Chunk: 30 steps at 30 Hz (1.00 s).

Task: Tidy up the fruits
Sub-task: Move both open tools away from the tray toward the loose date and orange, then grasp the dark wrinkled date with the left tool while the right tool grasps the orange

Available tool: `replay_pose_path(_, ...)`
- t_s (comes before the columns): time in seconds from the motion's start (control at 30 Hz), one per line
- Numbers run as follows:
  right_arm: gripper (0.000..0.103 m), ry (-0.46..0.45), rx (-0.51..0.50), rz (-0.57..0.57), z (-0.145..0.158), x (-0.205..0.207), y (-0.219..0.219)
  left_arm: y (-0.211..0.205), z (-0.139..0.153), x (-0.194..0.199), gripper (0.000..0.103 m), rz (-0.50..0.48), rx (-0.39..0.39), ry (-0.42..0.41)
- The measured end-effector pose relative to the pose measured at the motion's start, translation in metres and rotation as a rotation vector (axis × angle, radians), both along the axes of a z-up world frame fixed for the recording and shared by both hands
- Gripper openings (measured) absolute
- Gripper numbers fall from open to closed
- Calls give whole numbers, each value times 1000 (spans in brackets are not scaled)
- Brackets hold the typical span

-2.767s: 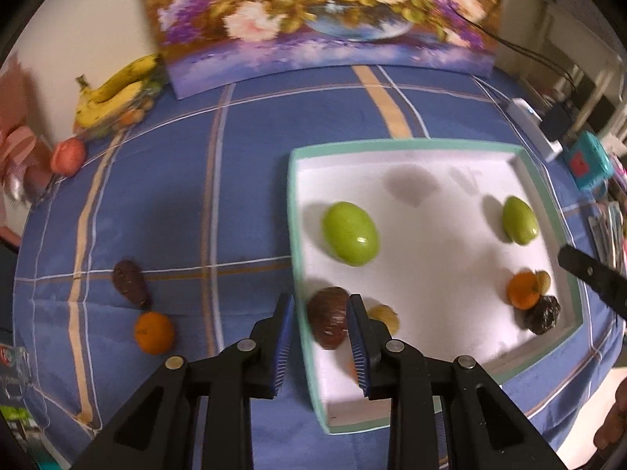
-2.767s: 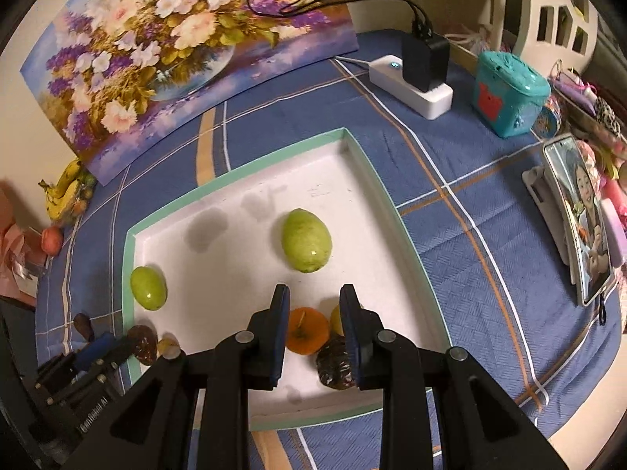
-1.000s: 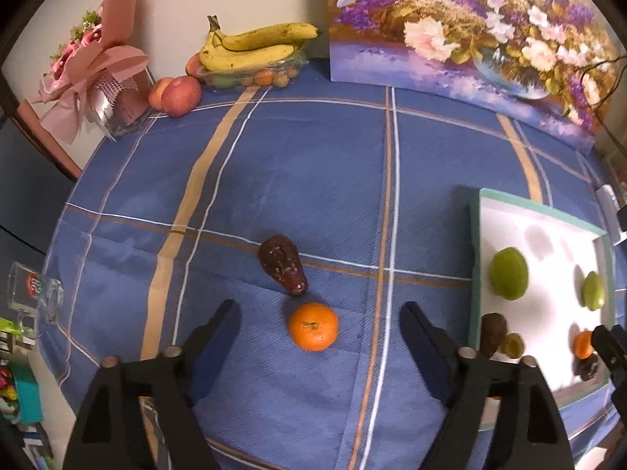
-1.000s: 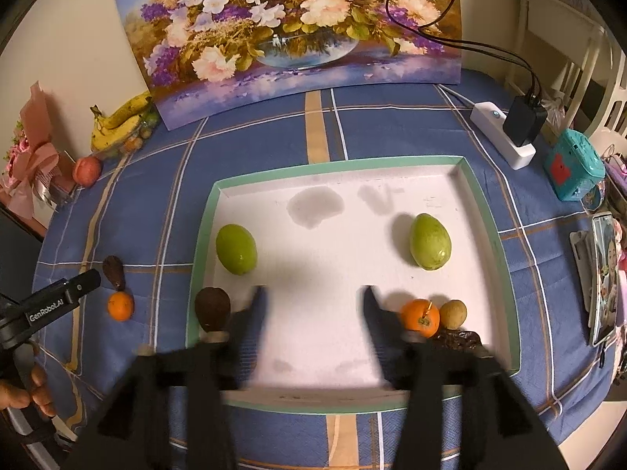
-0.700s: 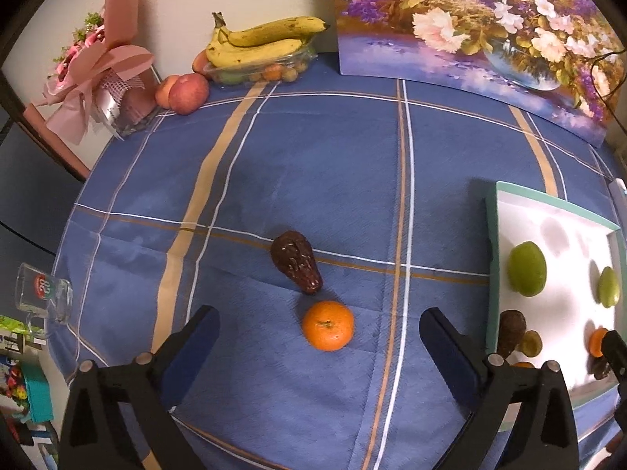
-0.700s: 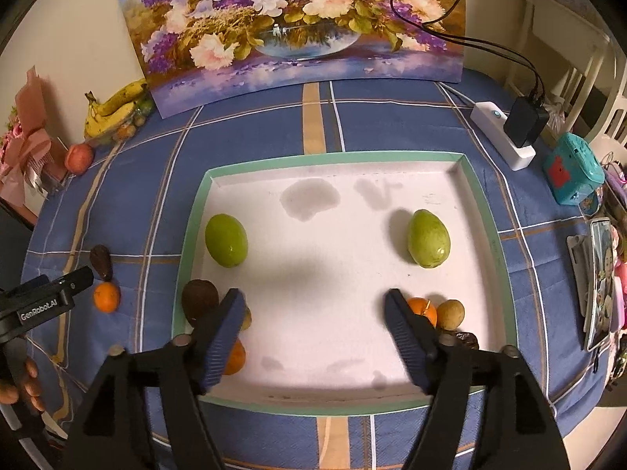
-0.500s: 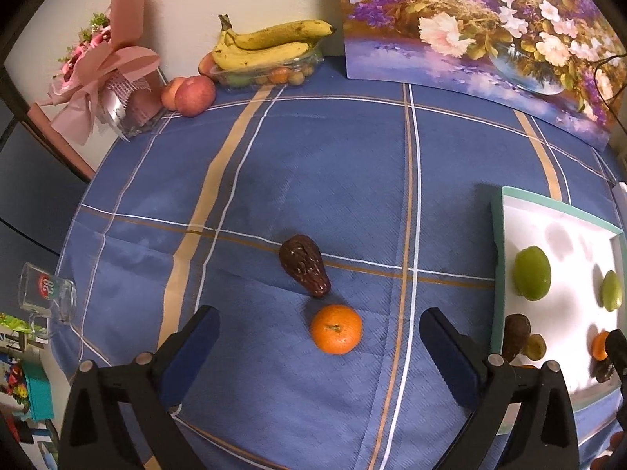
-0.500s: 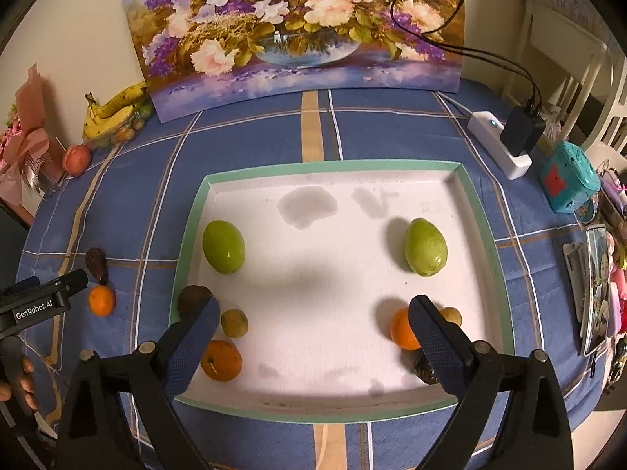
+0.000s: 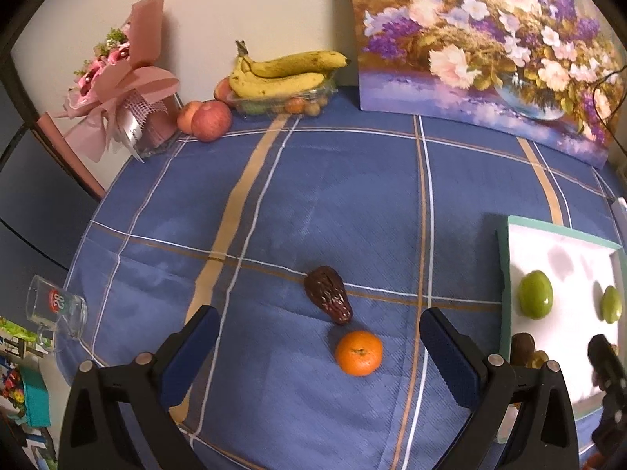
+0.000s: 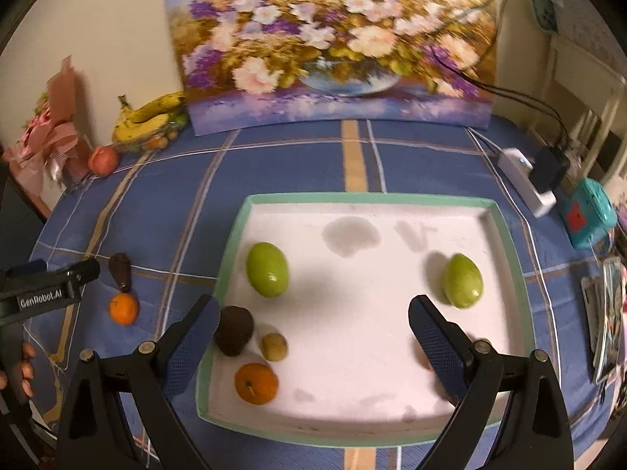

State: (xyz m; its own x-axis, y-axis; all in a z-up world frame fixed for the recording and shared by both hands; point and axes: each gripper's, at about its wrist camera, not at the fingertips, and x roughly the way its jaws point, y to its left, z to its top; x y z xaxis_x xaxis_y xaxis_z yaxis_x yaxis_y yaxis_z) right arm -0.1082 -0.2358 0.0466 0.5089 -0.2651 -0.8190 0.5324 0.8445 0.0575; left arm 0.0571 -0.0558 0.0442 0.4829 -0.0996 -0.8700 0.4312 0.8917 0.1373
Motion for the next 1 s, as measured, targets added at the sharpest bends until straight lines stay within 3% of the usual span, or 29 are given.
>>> replay_pose_path(0.17, 97, -12, -18, 44, 0, 14, 18, 14, 2, 10, 103, 36, -22, 5)
replay_pose_path(0.43, 97, 0, 56, 105, -10, 37, 41, 49, 7, 30, 103, 114, -45, -10)
replay_pose_path(0.77, 97, -107, 136, 192, -1, 63, 75, 97, 7, 59, 103, 205, -170, 54)
replay_pose_path(1.0, 97, -89, 131, 268, -10, 86, 99, 97, -13, 69, 103, 184, -102, 105)
